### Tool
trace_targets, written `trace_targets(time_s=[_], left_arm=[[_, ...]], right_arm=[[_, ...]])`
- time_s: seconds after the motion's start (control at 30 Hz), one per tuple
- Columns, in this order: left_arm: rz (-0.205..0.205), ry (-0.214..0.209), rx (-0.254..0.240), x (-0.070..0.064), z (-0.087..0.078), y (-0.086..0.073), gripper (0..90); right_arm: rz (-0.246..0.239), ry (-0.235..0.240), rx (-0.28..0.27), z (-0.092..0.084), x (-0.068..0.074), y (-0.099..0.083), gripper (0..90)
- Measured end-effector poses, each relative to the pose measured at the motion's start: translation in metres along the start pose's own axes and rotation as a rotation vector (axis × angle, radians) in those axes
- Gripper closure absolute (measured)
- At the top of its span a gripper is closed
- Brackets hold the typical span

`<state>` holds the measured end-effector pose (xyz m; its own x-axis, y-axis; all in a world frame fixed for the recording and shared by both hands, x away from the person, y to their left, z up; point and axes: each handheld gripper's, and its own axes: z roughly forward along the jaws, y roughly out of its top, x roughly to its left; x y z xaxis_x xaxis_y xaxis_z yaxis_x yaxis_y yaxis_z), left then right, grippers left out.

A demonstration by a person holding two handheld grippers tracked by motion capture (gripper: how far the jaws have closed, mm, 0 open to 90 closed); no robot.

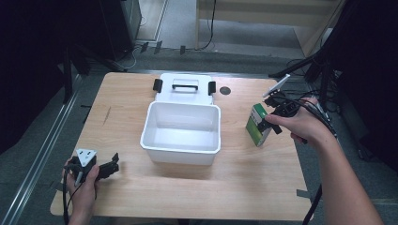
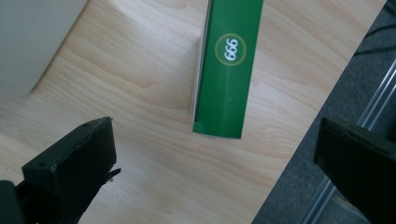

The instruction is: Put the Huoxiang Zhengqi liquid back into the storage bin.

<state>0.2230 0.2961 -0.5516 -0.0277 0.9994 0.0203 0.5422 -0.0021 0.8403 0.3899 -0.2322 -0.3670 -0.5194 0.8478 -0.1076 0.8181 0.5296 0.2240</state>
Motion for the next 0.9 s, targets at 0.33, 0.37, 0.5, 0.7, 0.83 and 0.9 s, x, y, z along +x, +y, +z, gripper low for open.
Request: trace_targets(time_s=[0.33,0.37,0.5,0.7,0.83,0.9], left_arm=[[-0.006,-0.003,0.002,0.0,0.0,0.0,0.0],[-0.005,-0.004,0.003,0.0,0.0,0.0,0.0],[-0.005,-0.004,0.005,0.0,0.0,0.0,0.0],[-0.006,-0.005,0.005,0.0,0.0,0.0,0.0],[-0.006,-0.005,0.005,0.0,0.0,0.0,0.0],[-0.005,-0.006,0.006,0.001,0.0,0.0,0.0]], right_arm=[[0.005,-0.017,0.089,0.005,0.001,0.022,13.5],[0.022,-0.007,0.105,0.008,0.0,0.026,14.6],[0.025,-0.008,0.125,0.013,0.0,0.031,17.4],[0.053,0.011,0.149,0.023,-0.001,0.04,32.1],[0.072,0.02,0.188,0.032,-0.002,0.044,35.9],[0.086,0.024,0.2,0.035,-0.003,0.046,40.0]])
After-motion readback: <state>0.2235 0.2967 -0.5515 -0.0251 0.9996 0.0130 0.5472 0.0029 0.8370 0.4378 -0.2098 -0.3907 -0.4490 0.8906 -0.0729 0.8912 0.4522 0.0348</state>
